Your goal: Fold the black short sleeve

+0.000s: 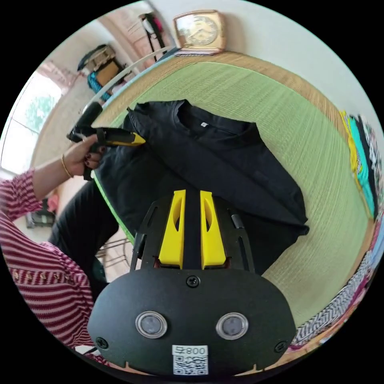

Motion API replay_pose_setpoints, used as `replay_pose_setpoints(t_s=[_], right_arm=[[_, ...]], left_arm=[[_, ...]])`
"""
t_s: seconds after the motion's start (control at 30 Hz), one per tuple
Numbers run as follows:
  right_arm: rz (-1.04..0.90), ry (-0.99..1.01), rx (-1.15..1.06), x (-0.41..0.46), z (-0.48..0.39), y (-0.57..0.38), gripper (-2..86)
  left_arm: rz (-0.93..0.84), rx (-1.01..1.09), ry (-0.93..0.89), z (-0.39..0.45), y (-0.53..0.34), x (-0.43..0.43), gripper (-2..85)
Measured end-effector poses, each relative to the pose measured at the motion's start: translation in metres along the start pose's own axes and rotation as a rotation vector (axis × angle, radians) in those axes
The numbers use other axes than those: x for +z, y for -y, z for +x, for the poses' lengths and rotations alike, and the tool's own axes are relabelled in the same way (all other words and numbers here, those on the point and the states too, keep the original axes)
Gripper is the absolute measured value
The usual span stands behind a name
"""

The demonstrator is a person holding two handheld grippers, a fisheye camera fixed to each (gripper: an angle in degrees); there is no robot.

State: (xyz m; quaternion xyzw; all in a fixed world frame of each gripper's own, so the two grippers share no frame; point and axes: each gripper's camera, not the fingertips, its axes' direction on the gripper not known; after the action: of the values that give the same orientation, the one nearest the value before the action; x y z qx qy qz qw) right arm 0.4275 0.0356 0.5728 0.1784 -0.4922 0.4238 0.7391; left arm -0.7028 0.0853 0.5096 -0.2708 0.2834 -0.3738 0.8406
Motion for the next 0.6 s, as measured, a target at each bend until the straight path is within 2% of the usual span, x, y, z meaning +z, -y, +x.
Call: replay_pose_setpoints(t_s=[0.33,0.6], right_arm=[[0.0,-0.264,-0.136,0.046,-0.083,0.03,9.1],[-0.019,-0.35,-0.173,0.068,-0.103,0.046,6.5]], left_arm=[[0.083,0.021,-0.124,0.016,0.044,-0.007,0.5],[0.132,-0.009,-0.173,0.011,0.07,-0.009,0.4]])
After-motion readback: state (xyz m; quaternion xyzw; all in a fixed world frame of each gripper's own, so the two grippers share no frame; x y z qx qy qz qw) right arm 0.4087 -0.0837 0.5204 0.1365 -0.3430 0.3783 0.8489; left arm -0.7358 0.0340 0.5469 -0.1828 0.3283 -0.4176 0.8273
